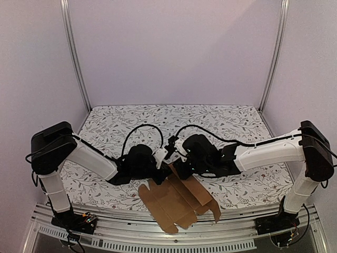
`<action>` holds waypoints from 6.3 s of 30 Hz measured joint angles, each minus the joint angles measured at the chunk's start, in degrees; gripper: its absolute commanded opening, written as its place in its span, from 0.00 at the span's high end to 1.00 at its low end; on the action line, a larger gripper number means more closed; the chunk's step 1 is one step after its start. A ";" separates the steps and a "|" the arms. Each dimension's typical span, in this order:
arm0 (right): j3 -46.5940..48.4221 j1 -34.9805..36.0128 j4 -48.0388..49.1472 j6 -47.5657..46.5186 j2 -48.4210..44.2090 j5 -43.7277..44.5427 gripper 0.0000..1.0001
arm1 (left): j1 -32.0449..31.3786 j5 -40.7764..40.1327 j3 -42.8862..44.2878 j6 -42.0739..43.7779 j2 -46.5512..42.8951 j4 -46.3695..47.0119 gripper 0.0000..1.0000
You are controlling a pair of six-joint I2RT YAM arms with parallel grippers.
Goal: Fold the paper box
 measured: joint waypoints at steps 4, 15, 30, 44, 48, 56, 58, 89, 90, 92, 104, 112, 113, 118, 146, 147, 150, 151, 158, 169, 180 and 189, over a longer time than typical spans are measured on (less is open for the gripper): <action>-0.37 0.31 0.28 0.42 0.00 0.00 1.00 | -0.02 0.00 -0.44 -0.24 0.00 0.20 0.87; -0.42 0.37 0.59 1.16 0.00 0.35 1.00 | -0.42 0.26 -0.74 -0.04 0.00 0.61 1.00; -0.22 -0.79 -7.58 1.07 -5.14 0.52 0.84 | -0.76 -7.91 2.34 1.25 -3.93 -11.08 1.00; -6.01 -11.17 -17.20 5.18 -23.21 -2.32 0.52 | 7.41 -12.52 6.64 -13.53 -9.99 -28.00 1.00; -11.56 -12.37 -17.05 9.33 -26.77 -2.97 0.47 | 8.26 -15.17 6.47 -17.97 -11.37 -31.04 1.00; -26.36 -13.31 -7.04 21.03 -30.88 -8.81 0.43 | 8.00 -17.99 5.16 -23.47 -13.75 -32.89 1.00; -30.10 -13.77 -1.33 24.61 -30.67 -11.06 0.44 | 7.89 -18.34 4.94 -24.04 -13.81 -32.98 1.00; -43.65 -15.78 82.25 60.24 14.08 -24.87 0.45 | 6.23 -19.28 4.79 -23.67 -16.00 -35.60 1.00; -43.19 -15.78 82.27 60.24 14.49 -25.03 0.46 | 6.23 -19.39 4.87 -23.52 -16.00 -35.80 1.00; -42.29 -15.78 82.49 60.24 15.45 -25.42 0.52 | 6.25 -19.69 5.27 -23.30 -16.00 -36.50 1.00; -40.76 -15.69 81.46 59.95 16.70 -27.26 0.93 | 9.16 -21.11 6.03 -22.88 -18.86 -38.34 1.00; -40.63 -15.69 79.65 59.30 14.34 -27.56 0.69 | 10.58 -21.35 5.51 -22.93 -19.63 -38.51 1.00; -40.63 -15.69 79.60 59.25 13.66 -27.52 0.68 | 11.08 -21.31 5.20 -22.95 -19.91 -38.45 1.00; -40.35 -15.69 79.52 59.01 11.89 -27.54 0.61 | 13.31 -20.79 2.69 -23.45 -21.66 -38.45 1.00; -34.82 -15.69 79.12 58.16 10.01 -25.29 0.58 | 14.82 -14.88 -0.59 -27.82 -23.50 -36.92 1.00; -35.32 -15.69 79.10 58.03 9.77 -24.83 0.59 | 15.06 -14.62 -0.87 -28.11 -23.50 -36.70 1.00; -36.13 -15.69 79.10 57.86 9.18 -24.20 0.62 | 15.50 -13.42 -1.66 -29.40 -23.43 -36.50 1.00; -36.33 -15.69 79.17 57.83 9.11 -23.98 0.64 | 15.52 -12.98 -1.86 -29.86 -23.37 -36.50 1.00; -37.11 -15.69 79.17 57.64 8.74 -22.58 0.68 | 15.54 -9.75 -2.67 -32.83 -23.32 -34.36 1.00; -37.38 -15.30 79.06 56.57 6.88 -21.92 0.67 | 14.99 -5.81 -3.10 -36.24 -20.63 -30.53 1.00; -36.54 -15.23 79.10 56.08 4.44 -23.23 0.67 | 13.99 -4.83 -3.10 -37.05 -18.62 -28.89 1.00; -34.01 -15.04 79.14 56.11 4.48 -23.71 0.74 | 12.90 -4.00 -3.08 -37.05 -18.40 -28.17 1.00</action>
